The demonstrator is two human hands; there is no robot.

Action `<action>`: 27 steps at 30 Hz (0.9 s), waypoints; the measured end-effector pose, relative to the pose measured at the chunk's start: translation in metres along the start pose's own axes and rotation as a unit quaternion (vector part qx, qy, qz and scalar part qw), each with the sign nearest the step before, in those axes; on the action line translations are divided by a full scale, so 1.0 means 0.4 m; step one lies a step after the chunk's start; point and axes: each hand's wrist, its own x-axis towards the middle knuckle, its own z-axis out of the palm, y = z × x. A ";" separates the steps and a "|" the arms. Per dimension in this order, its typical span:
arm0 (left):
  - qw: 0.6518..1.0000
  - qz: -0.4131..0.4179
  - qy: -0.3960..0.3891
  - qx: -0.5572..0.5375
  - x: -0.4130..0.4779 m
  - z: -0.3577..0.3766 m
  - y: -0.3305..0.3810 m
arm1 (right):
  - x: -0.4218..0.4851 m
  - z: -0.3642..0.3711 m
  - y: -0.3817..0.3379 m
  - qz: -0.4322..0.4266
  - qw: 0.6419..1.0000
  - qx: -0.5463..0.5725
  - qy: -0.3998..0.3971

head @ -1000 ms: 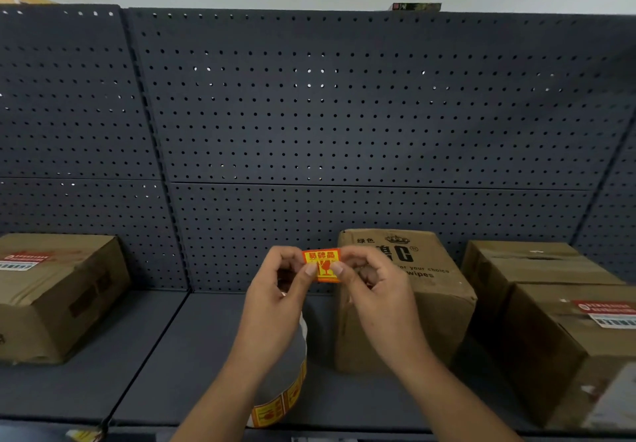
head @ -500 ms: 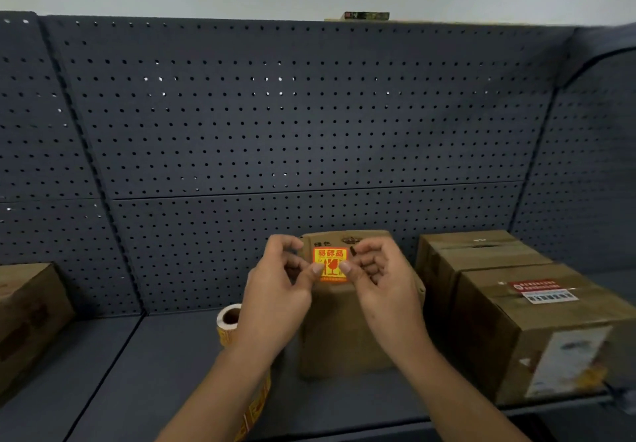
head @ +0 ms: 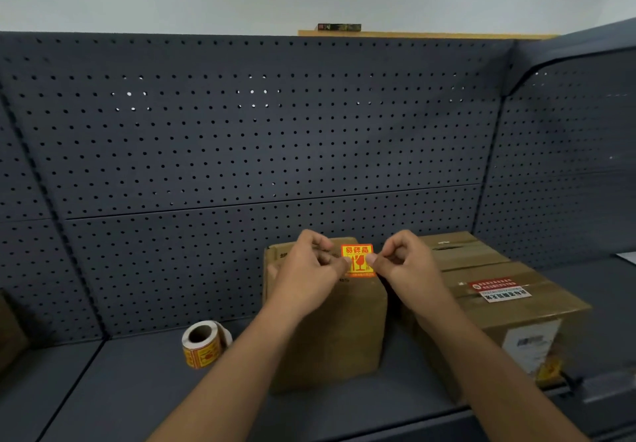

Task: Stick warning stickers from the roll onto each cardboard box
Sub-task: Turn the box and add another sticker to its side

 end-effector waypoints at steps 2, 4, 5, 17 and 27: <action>1.000 -0.020 -0.019 0.000 0.015 0.019 -0.008 | 0.005 -0.009 0.018 0.020 1.000 0.003 -0.014; 0.999 -0.028 -0.034 0.006 0.023 0.036 -0.012 | 0.011 -0.016 0.036 0.039 0.999 0.002 -0.022; 0.999 -0.029 -0.035 0.014 0.025 0.044 -0.014 | 0.014 -0.018 0.045 0.048 0.999 0.001 -0.026; 0.996 -0.025 -0.007 0.085 0.012 0.072 -0.019 | 0.030 -0.006 0.092 0.054 0.995 -0.064 -0.054; 0.988 0.002 -0.017 0.152 0.016 0.102 -0.021 | 0.021 0.006 0.114 0.029 0.993 -0.095 -0.068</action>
